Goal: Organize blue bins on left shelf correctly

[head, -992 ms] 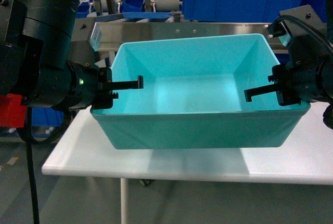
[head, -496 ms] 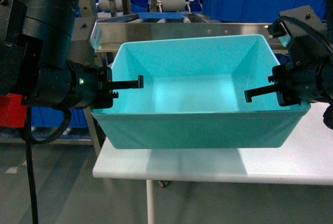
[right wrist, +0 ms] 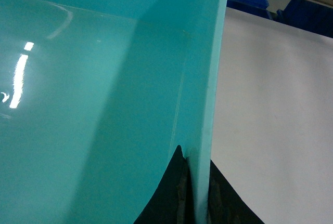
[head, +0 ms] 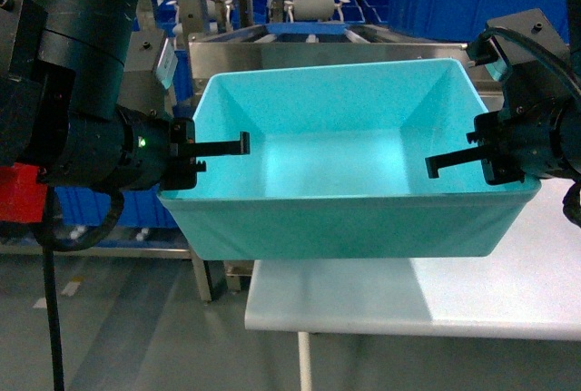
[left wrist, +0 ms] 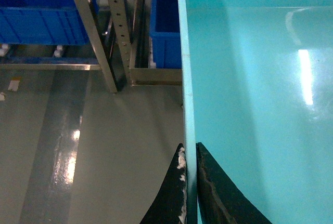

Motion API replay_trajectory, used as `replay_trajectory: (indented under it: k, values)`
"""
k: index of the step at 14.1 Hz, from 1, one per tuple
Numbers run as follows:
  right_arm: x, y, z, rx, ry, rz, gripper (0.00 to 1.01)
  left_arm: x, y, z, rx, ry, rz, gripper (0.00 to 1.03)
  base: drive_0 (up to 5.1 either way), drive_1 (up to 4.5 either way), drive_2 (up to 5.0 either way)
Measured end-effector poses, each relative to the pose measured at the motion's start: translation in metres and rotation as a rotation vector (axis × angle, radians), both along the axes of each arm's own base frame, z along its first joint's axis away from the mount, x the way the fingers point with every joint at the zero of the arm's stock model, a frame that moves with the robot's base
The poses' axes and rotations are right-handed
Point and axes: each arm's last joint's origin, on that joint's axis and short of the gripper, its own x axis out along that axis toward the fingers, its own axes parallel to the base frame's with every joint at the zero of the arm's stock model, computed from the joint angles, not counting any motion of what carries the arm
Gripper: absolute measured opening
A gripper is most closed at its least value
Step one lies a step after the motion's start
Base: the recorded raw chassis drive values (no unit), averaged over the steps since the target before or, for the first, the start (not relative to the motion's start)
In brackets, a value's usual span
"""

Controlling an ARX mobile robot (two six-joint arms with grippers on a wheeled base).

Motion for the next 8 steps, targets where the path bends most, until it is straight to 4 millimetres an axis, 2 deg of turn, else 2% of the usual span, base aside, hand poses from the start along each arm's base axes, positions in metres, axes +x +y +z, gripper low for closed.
replay_trajectory:
  k: [8]
  values:
    - [0.0001, 0.0000, 0.0001, 0.000, -0.001, 0.000, 0.03, 0.0001, 0.0003, 0.0001, 0.000, -0.001, 0.001, 0.02, 0.0, 0.00, 0.0]
